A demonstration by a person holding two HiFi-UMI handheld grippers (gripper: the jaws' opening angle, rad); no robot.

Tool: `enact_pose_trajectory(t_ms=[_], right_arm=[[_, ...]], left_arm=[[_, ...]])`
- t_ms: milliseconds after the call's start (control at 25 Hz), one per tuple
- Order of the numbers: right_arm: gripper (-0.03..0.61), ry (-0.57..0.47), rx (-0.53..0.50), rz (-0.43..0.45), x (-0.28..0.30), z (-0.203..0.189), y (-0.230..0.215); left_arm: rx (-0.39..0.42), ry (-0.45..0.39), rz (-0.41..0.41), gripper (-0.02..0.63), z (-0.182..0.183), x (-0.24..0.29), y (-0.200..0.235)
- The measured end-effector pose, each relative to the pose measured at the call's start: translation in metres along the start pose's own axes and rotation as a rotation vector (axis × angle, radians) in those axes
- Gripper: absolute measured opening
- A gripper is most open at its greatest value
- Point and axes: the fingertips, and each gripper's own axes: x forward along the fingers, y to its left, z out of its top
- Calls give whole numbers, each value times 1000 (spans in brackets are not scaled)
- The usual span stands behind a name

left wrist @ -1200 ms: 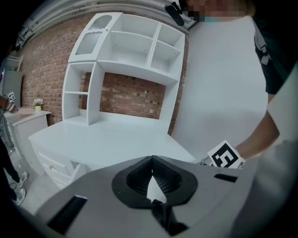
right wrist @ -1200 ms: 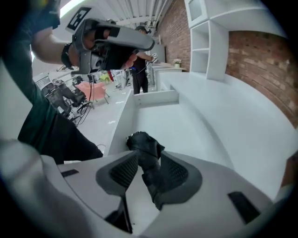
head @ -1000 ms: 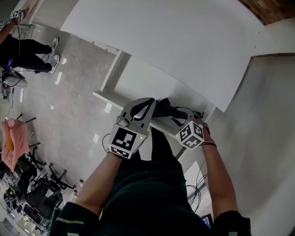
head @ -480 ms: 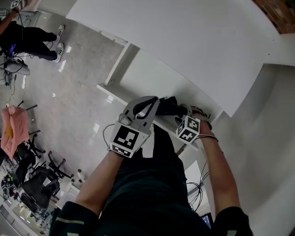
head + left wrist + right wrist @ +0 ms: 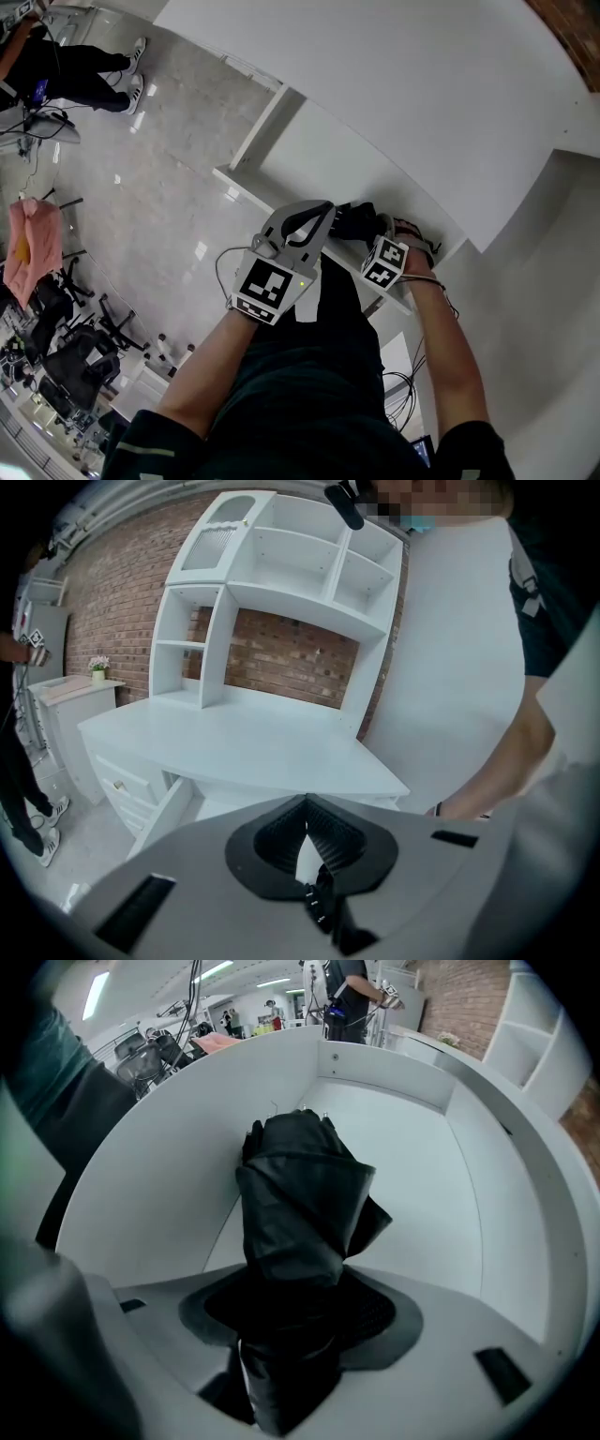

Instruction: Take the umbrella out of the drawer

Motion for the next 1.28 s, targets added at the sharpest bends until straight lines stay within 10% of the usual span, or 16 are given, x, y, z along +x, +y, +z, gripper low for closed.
enact_pose_trajectory(t_ms=[640, 1280], right_arm=[[210, -167, 182, 4, -42, 21, -10], [212, -702, 597, -228, -234, 107, -59]], left_arm=[[-25, -26, 0, 6, 10, -20, 17], [-33, -185, -50, 6, 94, -90, 23]])
